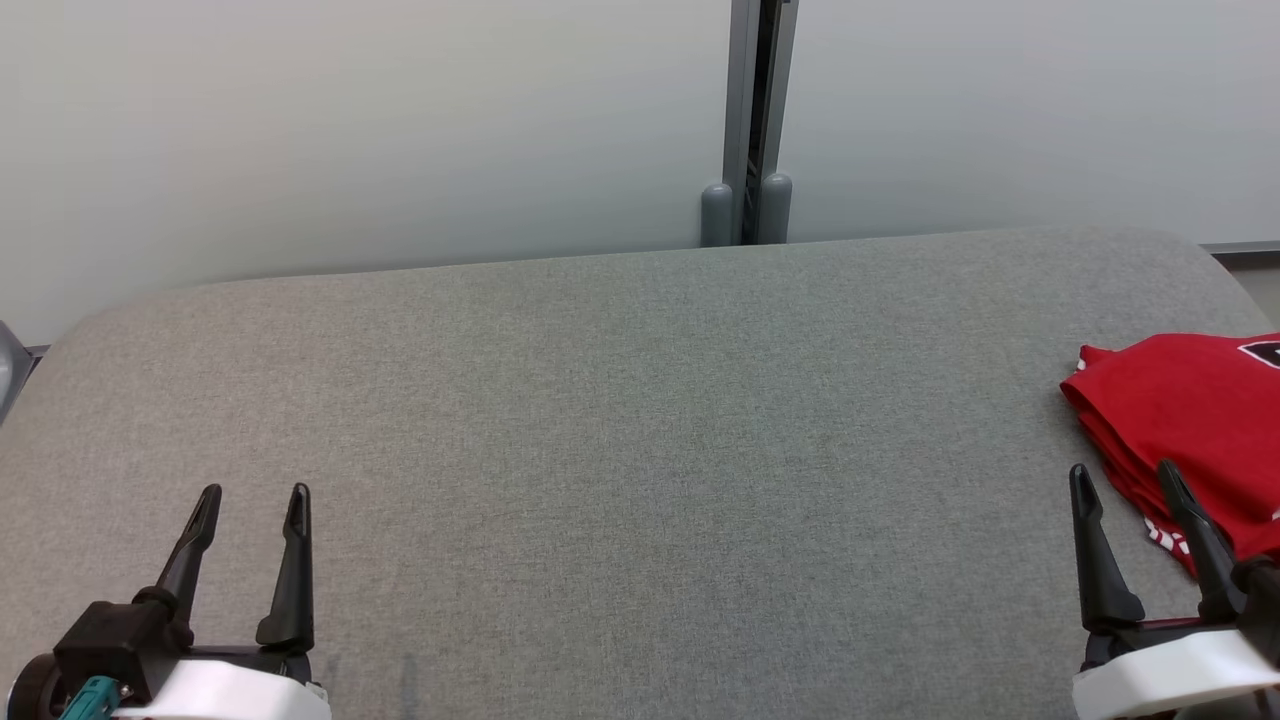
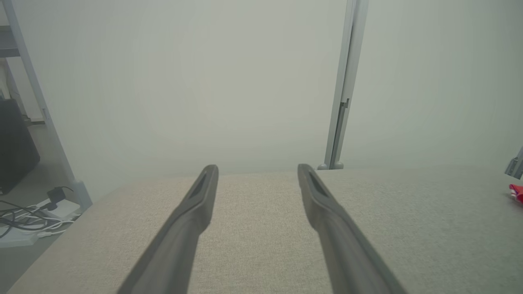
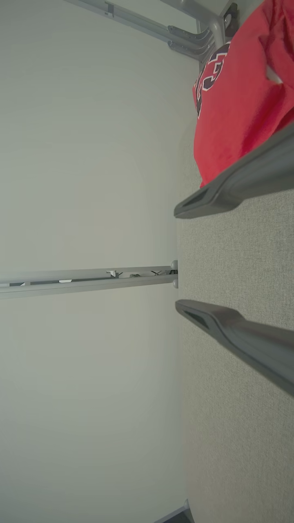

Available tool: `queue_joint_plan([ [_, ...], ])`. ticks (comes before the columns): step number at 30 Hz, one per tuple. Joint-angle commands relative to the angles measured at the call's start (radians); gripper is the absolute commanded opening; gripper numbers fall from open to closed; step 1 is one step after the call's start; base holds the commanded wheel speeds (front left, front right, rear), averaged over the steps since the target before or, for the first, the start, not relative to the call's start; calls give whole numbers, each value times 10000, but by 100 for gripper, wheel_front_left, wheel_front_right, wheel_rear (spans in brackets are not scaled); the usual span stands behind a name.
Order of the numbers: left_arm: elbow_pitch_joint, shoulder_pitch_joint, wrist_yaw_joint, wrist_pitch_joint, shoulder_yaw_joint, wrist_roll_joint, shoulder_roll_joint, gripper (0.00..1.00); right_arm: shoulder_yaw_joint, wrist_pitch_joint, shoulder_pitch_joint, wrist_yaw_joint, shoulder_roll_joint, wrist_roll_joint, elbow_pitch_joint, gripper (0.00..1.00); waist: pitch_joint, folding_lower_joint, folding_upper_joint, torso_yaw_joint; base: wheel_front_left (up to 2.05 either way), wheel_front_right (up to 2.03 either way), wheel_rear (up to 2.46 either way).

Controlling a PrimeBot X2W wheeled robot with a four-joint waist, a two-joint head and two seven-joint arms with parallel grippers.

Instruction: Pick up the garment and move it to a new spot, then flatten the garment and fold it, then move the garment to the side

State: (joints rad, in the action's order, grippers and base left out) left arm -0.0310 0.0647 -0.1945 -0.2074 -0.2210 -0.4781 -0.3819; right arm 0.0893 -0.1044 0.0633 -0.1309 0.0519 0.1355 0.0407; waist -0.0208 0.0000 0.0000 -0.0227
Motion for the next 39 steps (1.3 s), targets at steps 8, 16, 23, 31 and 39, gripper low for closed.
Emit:
queue_joint_plan([
  [8,64,27,89,-127,91,-159,-57,100,17,38,61,3,5,39,53,100,36,0,0,27,0,0,0],
  [16,43,54,123,-143,80,-261,-44,100,7,93,75,3,3,40,-59,100,45,0,0,28,0,0,0],
  [23,46,2,97,-87,29,-271,-29,0,-10,85,26,0,-12,23,-80,0,43,0,0,32,0,0,0],
  [31,329,51,292,-91,-92,-1086,387,0,355,599,-160,0,-64,1013,-645,0,54,0,0,38,0,0,0],
  [39,617,-173,643,-146,-116,-2277,709,0,888,1317,-501,0,-23,2433,-1042,0,69,0,0,52,0,0,0],
])
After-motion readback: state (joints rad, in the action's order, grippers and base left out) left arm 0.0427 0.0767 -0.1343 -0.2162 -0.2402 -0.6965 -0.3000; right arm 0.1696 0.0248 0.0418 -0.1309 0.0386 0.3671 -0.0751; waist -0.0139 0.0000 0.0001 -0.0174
